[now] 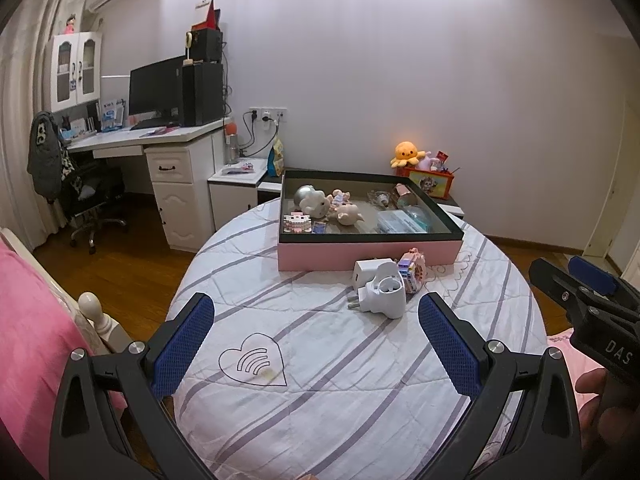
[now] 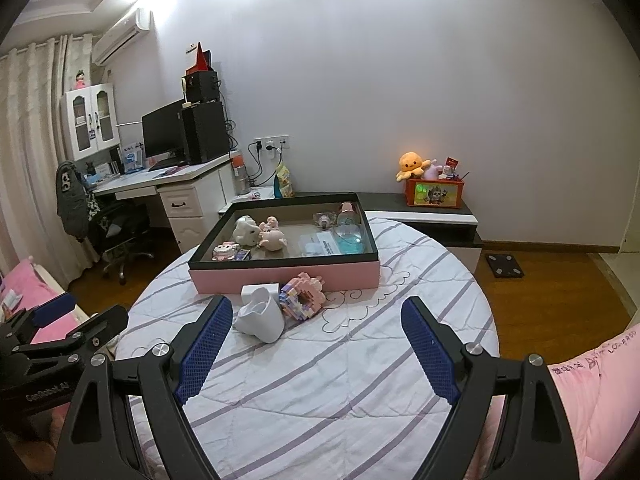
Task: Organize rigid objects
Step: 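Open both tools to release the items and withdraw from the box, then grasp the white plug adapter with left tool while right tool grasps the pink block figure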
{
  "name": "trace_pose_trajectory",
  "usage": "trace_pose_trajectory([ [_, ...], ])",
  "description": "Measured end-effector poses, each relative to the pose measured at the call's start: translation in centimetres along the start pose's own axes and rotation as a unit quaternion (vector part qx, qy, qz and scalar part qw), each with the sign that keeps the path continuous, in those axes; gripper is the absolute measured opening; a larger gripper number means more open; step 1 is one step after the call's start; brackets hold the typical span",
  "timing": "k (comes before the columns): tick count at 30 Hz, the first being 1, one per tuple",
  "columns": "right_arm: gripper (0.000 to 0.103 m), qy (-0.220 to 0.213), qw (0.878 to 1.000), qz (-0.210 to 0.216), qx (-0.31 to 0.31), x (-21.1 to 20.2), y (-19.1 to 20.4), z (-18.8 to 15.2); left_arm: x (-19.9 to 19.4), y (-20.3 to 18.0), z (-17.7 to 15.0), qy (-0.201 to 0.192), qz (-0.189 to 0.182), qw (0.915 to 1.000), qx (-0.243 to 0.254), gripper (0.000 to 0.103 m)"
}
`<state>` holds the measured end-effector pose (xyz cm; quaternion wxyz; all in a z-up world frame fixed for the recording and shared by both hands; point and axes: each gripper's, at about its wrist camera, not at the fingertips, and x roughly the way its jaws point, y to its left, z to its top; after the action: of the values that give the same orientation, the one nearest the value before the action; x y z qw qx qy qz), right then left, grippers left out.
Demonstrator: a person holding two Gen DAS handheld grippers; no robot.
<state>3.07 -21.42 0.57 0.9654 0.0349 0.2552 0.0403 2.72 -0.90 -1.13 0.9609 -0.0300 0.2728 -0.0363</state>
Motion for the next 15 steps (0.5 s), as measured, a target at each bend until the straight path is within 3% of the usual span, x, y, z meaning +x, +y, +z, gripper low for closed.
trace_pose_trajectory([
  [6,0.088,0.012,1.0,-0.002,0.003,1.0,-0.6,-0.4,1.3,-0.7,-0.4,0.015,-0.006,0.9999,0.001,0.103],
  [15,0.088,0.05,0.999,-0.016,0.014,4.8,-2.5,-1.5,6.9,-2.5,-1.4,0.059,-0.032,0.9977,-0.009,0.103],
])
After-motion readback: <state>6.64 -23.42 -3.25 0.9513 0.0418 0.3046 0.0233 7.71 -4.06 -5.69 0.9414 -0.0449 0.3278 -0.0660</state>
